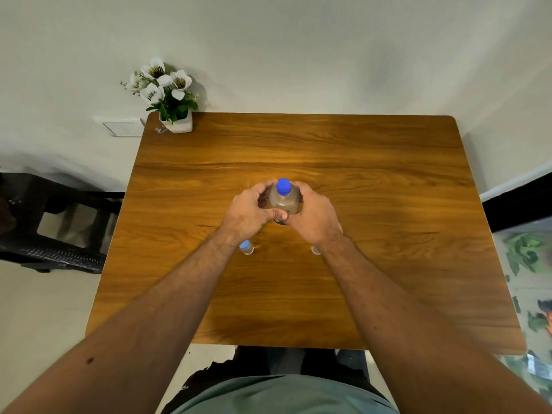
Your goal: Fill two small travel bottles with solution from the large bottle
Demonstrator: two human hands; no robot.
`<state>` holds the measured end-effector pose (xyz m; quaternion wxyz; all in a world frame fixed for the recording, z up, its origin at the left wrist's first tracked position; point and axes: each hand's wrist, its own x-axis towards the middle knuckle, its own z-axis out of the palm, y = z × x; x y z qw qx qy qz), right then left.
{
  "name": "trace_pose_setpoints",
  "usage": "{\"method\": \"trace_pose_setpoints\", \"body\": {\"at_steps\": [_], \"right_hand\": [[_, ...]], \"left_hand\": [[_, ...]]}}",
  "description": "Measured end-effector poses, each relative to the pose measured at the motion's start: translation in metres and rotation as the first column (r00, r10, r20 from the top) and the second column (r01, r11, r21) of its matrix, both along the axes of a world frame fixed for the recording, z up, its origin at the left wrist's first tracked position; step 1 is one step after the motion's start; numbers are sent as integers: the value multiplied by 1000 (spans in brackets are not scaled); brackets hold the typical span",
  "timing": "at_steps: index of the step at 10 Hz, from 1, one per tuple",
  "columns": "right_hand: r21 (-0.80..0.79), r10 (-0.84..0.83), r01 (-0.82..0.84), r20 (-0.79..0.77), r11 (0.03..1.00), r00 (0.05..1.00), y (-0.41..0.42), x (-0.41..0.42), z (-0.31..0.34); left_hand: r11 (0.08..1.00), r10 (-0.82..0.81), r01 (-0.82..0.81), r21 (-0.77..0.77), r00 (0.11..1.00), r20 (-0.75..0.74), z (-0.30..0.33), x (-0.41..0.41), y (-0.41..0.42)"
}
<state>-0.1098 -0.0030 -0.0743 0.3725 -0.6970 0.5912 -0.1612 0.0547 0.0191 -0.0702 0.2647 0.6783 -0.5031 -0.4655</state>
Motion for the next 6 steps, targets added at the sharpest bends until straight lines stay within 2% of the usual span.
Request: {"method": "trace_pose_setpoints", "body": {"at_steps": [4,5,6], "right_hand": [[66,-15,18,-48,998,999,5,1,-4],[96,15,-9,-62,995,998,4,-3,-5],[204,46,-22,-114,979,992,6,-13,-6]], "left_hand": [[1000,-15,13,27,997,80,0,-8,8],[997,-63,57,44,986,155,2,-8,10],[994,-100,82,73,950,296,7,-4,20]]}}
